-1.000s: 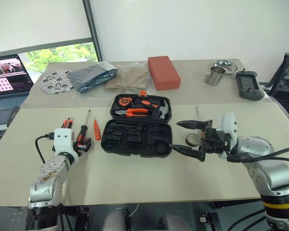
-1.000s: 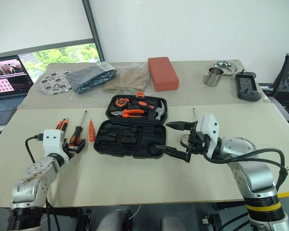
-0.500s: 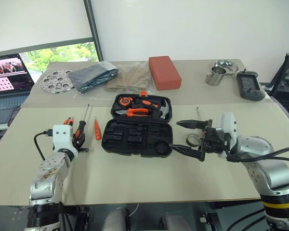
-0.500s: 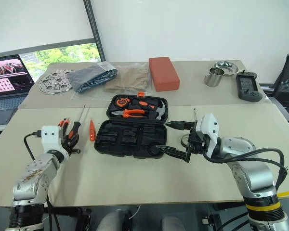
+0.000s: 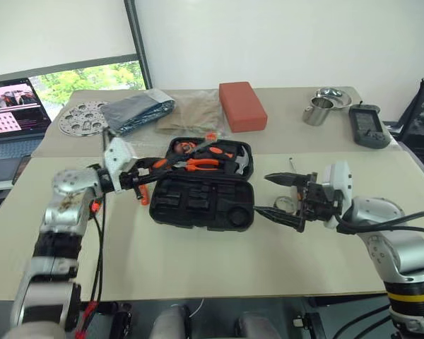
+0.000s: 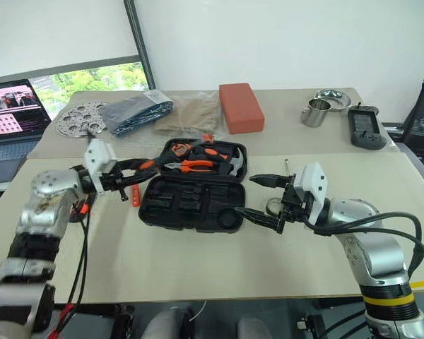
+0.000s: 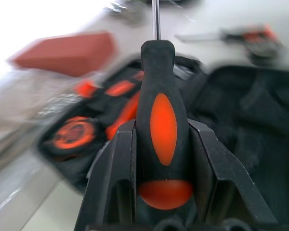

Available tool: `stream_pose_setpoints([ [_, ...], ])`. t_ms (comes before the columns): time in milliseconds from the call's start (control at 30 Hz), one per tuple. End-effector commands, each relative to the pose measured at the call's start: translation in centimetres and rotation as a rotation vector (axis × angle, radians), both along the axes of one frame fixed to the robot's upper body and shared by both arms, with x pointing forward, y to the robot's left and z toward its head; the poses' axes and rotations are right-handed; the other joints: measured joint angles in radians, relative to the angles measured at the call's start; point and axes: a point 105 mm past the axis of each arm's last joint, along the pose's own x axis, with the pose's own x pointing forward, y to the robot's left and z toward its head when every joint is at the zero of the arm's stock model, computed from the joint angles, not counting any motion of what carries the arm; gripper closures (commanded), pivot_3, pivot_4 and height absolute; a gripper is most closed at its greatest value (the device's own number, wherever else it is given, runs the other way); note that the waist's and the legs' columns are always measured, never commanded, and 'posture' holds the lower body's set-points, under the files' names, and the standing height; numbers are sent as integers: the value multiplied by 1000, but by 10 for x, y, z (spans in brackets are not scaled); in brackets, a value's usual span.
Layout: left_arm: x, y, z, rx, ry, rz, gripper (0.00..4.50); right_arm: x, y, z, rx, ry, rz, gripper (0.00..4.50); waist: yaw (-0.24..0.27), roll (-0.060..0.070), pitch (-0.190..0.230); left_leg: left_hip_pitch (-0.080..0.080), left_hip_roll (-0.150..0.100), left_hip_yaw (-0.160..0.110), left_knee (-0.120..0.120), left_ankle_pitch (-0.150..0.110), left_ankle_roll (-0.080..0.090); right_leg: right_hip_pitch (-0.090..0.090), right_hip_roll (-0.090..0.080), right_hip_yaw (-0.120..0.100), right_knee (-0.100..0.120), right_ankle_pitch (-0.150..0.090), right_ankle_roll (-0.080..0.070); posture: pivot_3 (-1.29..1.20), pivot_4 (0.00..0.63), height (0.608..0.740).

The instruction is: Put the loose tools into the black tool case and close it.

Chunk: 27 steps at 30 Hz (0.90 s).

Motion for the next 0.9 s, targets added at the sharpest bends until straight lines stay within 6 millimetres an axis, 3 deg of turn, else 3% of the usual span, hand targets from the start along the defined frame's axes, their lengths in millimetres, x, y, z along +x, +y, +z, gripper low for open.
stream_pose_setpoints([
  [33,8,-6,-7,199,-30,-153,3547,-4,-2,13,16,-68,-16,0,0,0,0,-1,0,0,1,0,0,-1,1,0,0,0,0,0,150,740],
  [200,15,-15,-16,351,-26,-237,3547,-11,-9,8,15,-62,-71,0,8,1,-1,-15,2,0,9,0,1,-12,4,0,2,0,0,0,150,740],
  [400,27,-29,-18,425,-42,-213,3547,-20,-16,5,15,-60,-132,0,14,1,-1,-14,2,-1,10,-1,1,-13,4,1,4,0,0,0,150,740],
  [900,49,-29,-8,382,-55,-32,3547,-24,-16,4,14,-61,-152,0,3,1,-1,-12,2,-4,11,2,2,-13,6,2,15,0,1,0,150,740],
])
